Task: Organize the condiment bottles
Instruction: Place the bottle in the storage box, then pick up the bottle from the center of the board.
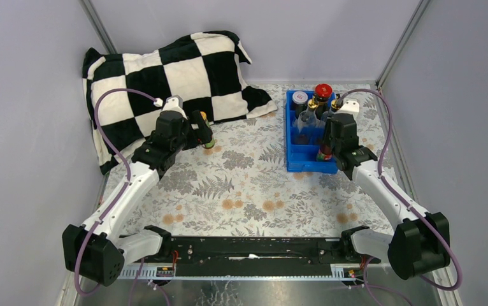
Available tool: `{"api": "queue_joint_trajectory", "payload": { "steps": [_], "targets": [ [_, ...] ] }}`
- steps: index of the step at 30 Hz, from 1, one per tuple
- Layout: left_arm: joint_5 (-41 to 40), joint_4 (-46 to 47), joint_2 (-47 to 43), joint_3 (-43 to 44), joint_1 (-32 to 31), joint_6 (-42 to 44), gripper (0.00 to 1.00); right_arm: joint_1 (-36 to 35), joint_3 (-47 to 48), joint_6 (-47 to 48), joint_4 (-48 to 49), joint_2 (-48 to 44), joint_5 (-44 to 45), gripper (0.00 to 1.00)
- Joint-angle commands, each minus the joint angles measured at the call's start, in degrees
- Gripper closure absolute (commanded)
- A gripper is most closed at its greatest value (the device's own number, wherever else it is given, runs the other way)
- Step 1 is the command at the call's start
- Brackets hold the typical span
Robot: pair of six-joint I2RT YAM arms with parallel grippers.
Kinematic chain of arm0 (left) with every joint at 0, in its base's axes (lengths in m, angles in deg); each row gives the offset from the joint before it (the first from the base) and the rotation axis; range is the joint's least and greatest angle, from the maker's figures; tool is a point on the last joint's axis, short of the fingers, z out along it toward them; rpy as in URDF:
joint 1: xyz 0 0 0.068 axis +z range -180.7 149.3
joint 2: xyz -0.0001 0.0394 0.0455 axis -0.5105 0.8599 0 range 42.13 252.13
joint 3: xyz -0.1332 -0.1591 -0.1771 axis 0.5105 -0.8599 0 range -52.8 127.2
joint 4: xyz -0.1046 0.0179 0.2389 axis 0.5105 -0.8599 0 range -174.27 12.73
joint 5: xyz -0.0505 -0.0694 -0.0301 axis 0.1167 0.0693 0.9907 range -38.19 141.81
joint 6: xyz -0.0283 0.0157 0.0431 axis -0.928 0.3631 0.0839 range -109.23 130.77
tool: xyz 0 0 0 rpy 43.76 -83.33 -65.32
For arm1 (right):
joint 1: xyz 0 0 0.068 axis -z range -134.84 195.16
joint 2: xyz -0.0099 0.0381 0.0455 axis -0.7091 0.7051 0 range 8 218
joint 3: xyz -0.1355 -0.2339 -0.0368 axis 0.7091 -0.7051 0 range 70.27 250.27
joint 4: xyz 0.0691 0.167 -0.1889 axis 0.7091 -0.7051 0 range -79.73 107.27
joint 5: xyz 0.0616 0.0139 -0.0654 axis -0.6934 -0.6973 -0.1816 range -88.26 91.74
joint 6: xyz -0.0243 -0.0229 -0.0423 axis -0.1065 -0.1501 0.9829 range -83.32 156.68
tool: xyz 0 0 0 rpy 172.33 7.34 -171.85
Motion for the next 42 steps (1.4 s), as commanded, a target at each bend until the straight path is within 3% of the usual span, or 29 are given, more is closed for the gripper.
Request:
{"api": "queue_joint_trajectory", "payload": {
  "steps": [1, 16, 25, 37, 42],
  "targets": [
    [0.5, 2.3, 0.6, -0.4, 0.4, 0.6, 0.01, 0.3, 0.7, -1.2, 7.6, -0.3, 3.1, 0.56],
    [0.7, 2.6, 0.7, -0.5, 0.4, 0.5, 0.01, 0.3, -0.1, -3.3, 5.3, -1.3, 4.6, 0.36],
    [-1.2, 2.7, 2.4, 1.2, 0.4, 0.9, 0.01, 0.3, 5.6, -4.8, -3.5, -6.2, 2.7, 0.23],
    [-11.7, 2.3, 10.6, 9.1, 0.4, 6.1, 0.03, 0.3, 15.3, -4.6, -13.1, -9.8, -4.8, 0.22],
    [-16.4, 7.9, 12.6, 7.2, 0.4, 7.0, 0.05, 0.3, 16.3, -5.2, -13.8, -10.1, -7.2, 0.24]
  ]
}}
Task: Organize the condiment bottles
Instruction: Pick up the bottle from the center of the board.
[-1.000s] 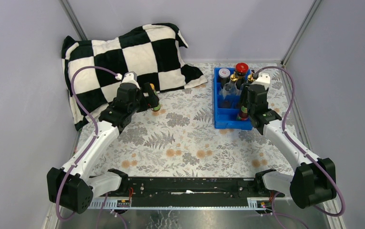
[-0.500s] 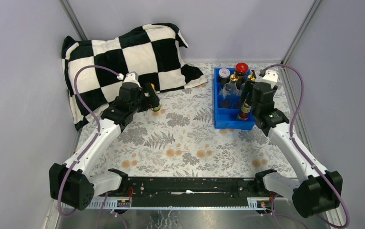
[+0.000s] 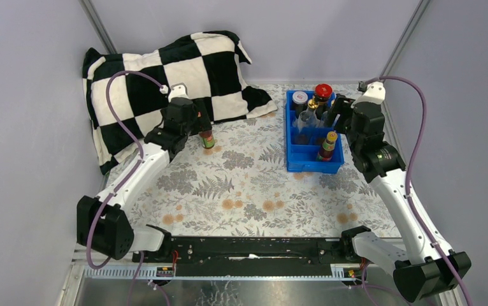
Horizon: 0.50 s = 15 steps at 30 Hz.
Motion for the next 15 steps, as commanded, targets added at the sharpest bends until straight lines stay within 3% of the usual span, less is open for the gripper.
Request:
{"api": "queue_joint_trajectory", "payload": {
  "steps": [1, 8, 15],
  "targets": [
    [-6.7, 7.3, 2.1, -0.8, 0.4, 2.5, 0.05, 0.2, 2.5, -0.9, -1.6, -0.6, -3.5, 0.24],
    [-12.2, 17.0, 4.2, -4.3, -2.1, 6.7, 0.07, 0.2, 2.4, -0.4, -2.1, -1.1, -4.0, 0.25],
    [-12.3, 24.6, 5.6, -7.3, -3.9, 9.5, 0.07, 0.2, 2.2, -0.3, -1.9, -1.0, -4.7, 0.26]
  ]
}}
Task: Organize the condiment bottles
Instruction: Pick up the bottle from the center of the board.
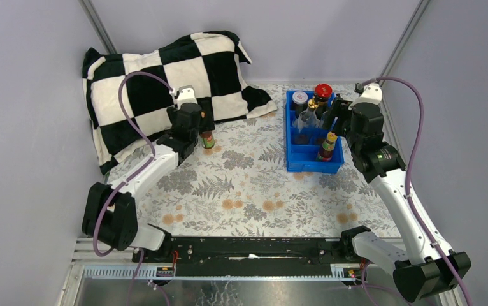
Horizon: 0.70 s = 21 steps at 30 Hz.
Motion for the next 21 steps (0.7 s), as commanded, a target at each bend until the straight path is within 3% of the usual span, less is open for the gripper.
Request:
{"api": "queue_joint_trajectory", "payload": {
  "steps": [1, 6, 10, 14, 21],
  "targets": [
    [-2.8, 9.7, 1.5, -1.6, -1.7, 3.6, 0.07, 0.2, 1.9, 0.1, 0.5, -1.0, -1.2, 0.26],
    [-2.5, 10.9, 4.1, -0.5, -1.9, 4.3, 0.13, 0.2, 1.2, 0.1, 1.0, -1.0, -1.6, 0.26],
    [-3.1, 9.7, 5.5, 0.3, -2.1, 3.5, 0.31, 0.3, 0.9, 0.1, 1.4, -0.7, -2.0, 0.26],
    [-4.1, 9.3, 6.1, 0.4, -2.1, 3.2, 0.32, 0.2, 0.6, 0.0, 1.8, -0.5, -2.5, 0.26],
    [-5.1, 10.5, 7.4, 1.0, -2.2, 3.3, 0.42, 0.2, 0.5, 0.0, 2.0, -0.4, -3.4, 0.26]
  ]
}}
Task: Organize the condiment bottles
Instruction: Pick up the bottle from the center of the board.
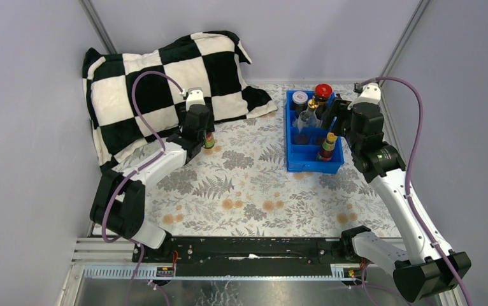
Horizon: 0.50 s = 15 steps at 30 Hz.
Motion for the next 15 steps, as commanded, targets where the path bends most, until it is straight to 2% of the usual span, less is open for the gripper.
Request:
{"api": "queue_joint_trajectory", "payload": {
  "steps": [1, 8, 11, 15],
  "targets": [
    [-2.6, 3.3, 1.6, 2.0, -0.2, 0.3, 0.44, 0.2, 0.5, 0.0, 1.7, -0.4, -1.5, 0.26],
    [-1.6, 4.5, 0.4, 0.9, -0.3, -0.9, 0.55, 0.3, 0.1, -0.2, 2.0, -0.4, -2.1, 0.27],
    [-0.2, 4.4, -0.4, 0.7, -0.3, -0.6, 0.65, 0.2, 0.1, -0.3, 2.1, -0.5, -2.5, 0.27],
    [1.0, 3.4, -0.8, 1.1, -0.3, -1.0, 0.7, 0.2, 0.0, -0.3, 2.0, -0.8, -2.9, 0.27]
  ]
}}
